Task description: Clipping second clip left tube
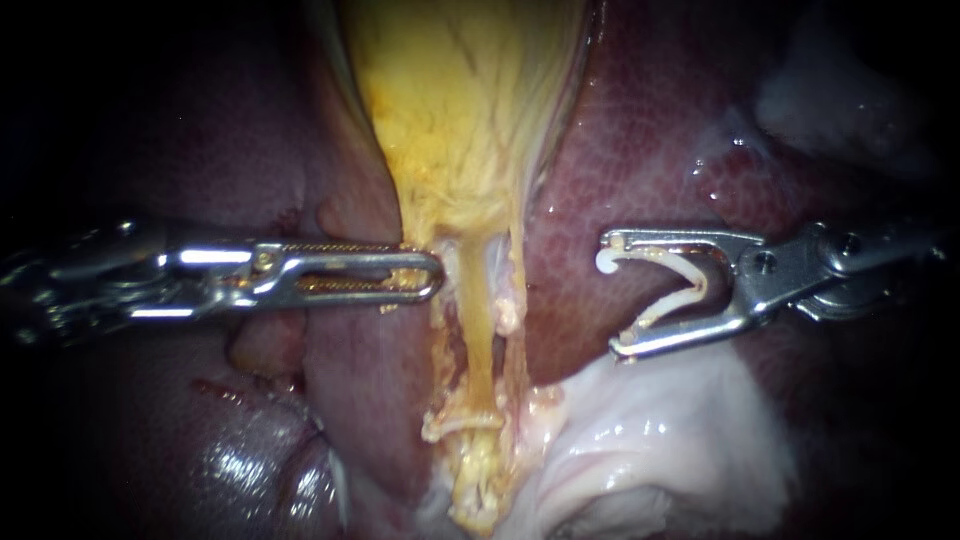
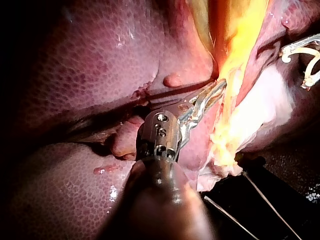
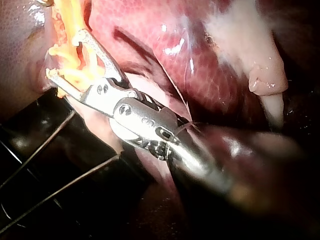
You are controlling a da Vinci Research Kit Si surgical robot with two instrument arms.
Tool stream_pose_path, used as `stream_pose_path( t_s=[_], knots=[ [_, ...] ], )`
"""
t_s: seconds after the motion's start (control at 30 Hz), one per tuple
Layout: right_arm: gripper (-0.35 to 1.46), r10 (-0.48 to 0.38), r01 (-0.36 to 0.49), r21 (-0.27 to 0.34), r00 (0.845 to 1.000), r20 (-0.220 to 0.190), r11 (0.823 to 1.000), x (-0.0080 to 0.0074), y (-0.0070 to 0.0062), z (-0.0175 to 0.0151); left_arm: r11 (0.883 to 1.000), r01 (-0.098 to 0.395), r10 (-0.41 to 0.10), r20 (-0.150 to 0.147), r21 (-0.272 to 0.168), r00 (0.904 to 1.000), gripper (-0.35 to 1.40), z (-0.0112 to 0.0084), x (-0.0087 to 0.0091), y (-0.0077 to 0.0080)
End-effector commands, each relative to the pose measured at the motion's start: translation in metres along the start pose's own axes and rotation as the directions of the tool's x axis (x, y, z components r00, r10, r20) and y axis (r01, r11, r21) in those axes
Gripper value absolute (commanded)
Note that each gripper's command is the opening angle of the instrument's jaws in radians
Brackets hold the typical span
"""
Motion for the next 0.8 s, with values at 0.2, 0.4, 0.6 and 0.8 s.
stream_pose_path(
  t_s=[0.2, 0.4, 0.6, 0.8],
  knots=[
    [0.60, 0.000, 0.000, 0.000, 1.000, 0.000, 1.000, 0.0000, 0.0000, 0.0000, 1.000, 0.000, 0.000, 0.000, -0.001, 1.0000, -0.35, -0.0001, 0.0000, 0.0000],
    [0.60, -0.001, 0.001, 0.000, 1.000, 0.000, 1.000, -0.0002, -0.0001, 0.0001, 1.000, 0.012, -0.012, 0.002, 0.009, 0.9999, -0.35, -0.0024, -0.0021, -0.0003],
    [0.60, -0.003, 0.003, 0.003, 1.000, 0.000, 1.000, -0.0003, -0.0002, 0.0002, 1.000, 0.023, -0.024, 0.030, 0.010, 0.9993, -0.35, -0.0053, -0.0045, -0.0010],
    [0.60, -0.003, 0.003, 0.003, 1.000, 0.000, 1.000, -0.0004, -0.0002, 0.0002, 1.000, 0.025, -0.025, 0.042, 0.006, 0.9988, -0.35, -0.0071, -0.0052, -0.0012]
  ],
)
